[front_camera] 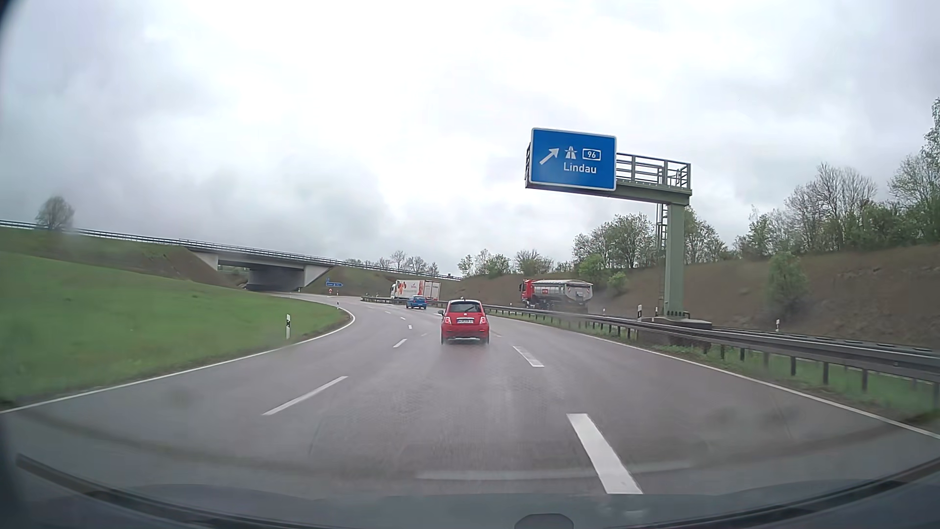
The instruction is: Follow the waypoints while adhering to traffic rules and regulations
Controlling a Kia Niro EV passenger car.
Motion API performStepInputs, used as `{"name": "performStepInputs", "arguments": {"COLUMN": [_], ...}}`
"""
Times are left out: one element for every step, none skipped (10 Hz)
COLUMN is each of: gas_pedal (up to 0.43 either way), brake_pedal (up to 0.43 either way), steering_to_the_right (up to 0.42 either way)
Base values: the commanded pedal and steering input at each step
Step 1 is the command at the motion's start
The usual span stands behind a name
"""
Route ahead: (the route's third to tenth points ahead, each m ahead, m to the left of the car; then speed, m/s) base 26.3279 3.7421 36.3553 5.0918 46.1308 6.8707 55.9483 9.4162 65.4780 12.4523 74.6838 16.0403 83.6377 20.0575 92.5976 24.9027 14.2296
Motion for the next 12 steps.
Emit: {"name": "performStepInputs", "arguments": {"gas_pedal": [0.319,0.319,0.319,0.311,0.299,0.287,0.287,0.268,0.248,0.240,0.240,0.240], "brake_pedal": [0.000,0.000,0.000,0.000,0.000,0.000,0.000,0.000,0.000,0.000,0.000,0.000], "steering_to_the_right": [-0.022,-0.023,-0.023,-0.023,-0.023,-0.023,-0.023,-0.023,-0.023,-0.023,-0.023,-0.023]}}
